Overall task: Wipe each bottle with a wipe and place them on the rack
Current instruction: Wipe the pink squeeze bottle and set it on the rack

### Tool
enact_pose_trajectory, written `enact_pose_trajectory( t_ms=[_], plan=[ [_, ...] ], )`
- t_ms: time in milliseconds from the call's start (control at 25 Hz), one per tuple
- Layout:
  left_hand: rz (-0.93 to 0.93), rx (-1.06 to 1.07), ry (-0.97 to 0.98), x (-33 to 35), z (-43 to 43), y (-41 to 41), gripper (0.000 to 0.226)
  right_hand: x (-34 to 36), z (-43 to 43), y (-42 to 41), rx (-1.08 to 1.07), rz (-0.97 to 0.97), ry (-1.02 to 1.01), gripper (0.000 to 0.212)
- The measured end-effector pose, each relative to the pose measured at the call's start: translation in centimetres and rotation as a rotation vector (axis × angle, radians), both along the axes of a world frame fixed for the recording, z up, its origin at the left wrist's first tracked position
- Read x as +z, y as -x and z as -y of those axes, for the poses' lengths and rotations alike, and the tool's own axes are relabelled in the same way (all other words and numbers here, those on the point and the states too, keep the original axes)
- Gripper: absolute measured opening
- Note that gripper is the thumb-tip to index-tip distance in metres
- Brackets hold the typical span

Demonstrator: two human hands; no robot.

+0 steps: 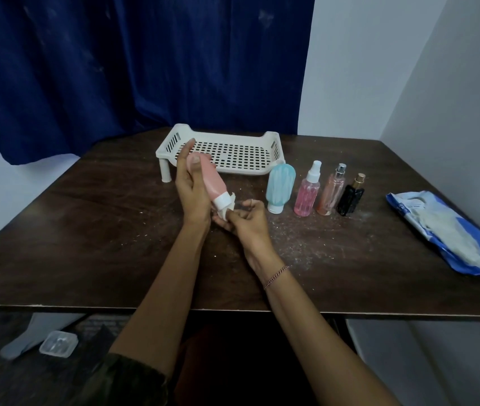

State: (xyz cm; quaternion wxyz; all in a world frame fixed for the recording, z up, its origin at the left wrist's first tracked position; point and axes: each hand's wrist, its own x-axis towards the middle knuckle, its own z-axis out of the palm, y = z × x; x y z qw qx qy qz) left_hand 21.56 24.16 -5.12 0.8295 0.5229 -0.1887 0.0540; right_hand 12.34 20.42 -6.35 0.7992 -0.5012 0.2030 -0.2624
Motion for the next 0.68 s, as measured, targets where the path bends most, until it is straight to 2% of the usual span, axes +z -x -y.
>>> enact_pose_trajectory(
  t_ms=[80,160,280,360,440,480,560,600,680],
  plan=[
    [0.015,0.016,-0.014,0.3,-0.1,0.2,0.034,0.0,0.0,0.1,0.008,0.036,0.004,0.032],
    [0.026,0.014,-0.020,0.1,-0.1,0.0,0.037,-0.1,0.2,0.2,-0.031,-0.003,0.162,0.029],
    [0.124,0.021,-0.090,-0.5,-0.1,-0.1,0.038,-0.3,1.1,0.5,-0.253,-0.268,0.869,0.023],
    [0.188,0.016,-0.130,-0.6,-0.1,-0.1,0.033,-0.2,1.1,0.8,-0.263,-0.457,1.304,0.024],
    [0.166,0.005,-0.148,-0.4,-0.3,0.0,0.026,0.1,0.5,1.1,-0.288,-0.546,1.558,0.024],
    [0.150,0.000,-0.161,-0.4,-0.4,0.0,0.024,0.4,0.4,1.1,-0.327,-0.519,1.585,0.024],
    [0.147,-0.022,-0.187,-0.1,-0.9,-0.2,0.022,1.4,0.7,0.5,-0.385,-0.406,1.489,0.026],
    [0.157,-0.047,-0.195,0.0,-1.1,-0.5,0.022,2.0,1.0,0.0,-0.365,-0.369,1.387,0.033],
    [0.195,-0.111,-0.204,0.5,-1.5,-1.5,0.024,3.4,1.6,-1.6,-0.178,-0.360,1.155,0.054]
  ],
)
